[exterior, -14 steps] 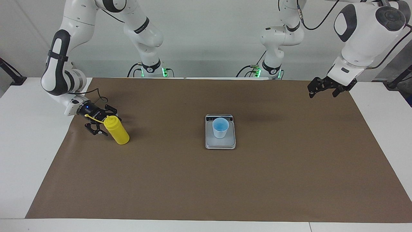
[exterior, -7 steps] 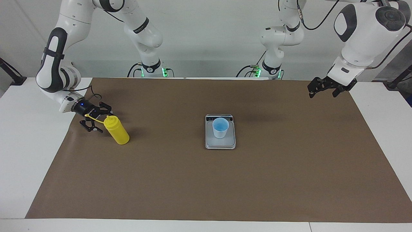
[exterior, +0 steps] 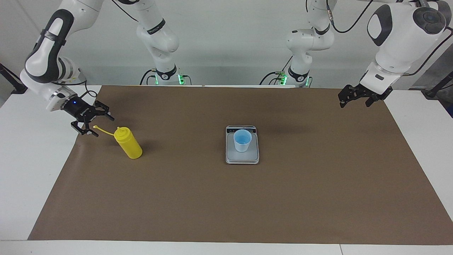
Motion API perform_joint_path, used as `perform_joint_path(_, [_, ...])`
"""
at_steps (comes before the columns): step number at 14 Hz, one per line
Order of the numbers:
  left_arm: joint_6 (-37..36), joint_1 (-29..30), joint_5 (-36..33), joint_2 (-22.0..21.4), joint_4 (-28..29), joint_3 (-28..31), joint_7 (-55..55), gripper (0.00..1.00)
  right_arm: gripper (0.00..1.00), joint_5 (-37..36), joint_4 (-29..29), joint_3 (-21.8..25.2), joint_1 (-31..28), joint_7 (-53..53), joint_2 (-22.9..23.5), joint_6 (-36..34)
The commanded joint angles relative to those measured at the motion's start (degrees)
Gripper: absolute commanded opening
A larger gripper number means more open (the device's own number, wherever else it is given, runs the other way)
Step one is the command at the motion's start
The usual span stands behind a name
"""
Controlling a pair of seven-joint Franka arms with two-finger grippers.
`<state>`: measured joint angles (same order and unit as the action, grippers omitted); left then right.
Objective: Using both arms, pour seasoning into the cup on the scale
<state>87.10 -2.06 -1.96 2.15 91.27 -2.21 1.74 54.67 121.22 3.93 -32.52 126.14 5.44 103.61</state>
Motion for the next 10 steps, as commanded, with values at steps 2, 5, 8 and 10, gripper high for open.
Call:
perform_joint_path(2, [1.1,0.2,-0.6,-1.7,2.2,-0.1,0.0,1.00,1.00,-6.9,0.0,-0.8,1.5,-11.9,-5.4,1.1])
perform_joint_path(5, [1.1,0.2,-0.6,-1.7,2.2,-0.1,0.0,1.00,1.00,-12.0,-0.2,-0.9,3.0,-20.7,-8.9,3.3])
perform_joint_path(8, [1.1,0.2,-0.6,-1.7,2.2,-0.1,0.0,1.00,1.00,-17.5,-0.3,-1.0,5.5,-30.0,-12.4,6.2])
perform_joint_path(10, [1.1,0.2,-0.6,-1.7,2.2,-0.1,0.0,1.00,1.00,-20.6,-1.9,-1.2,6.6,-38.2,-12.6,6.3])
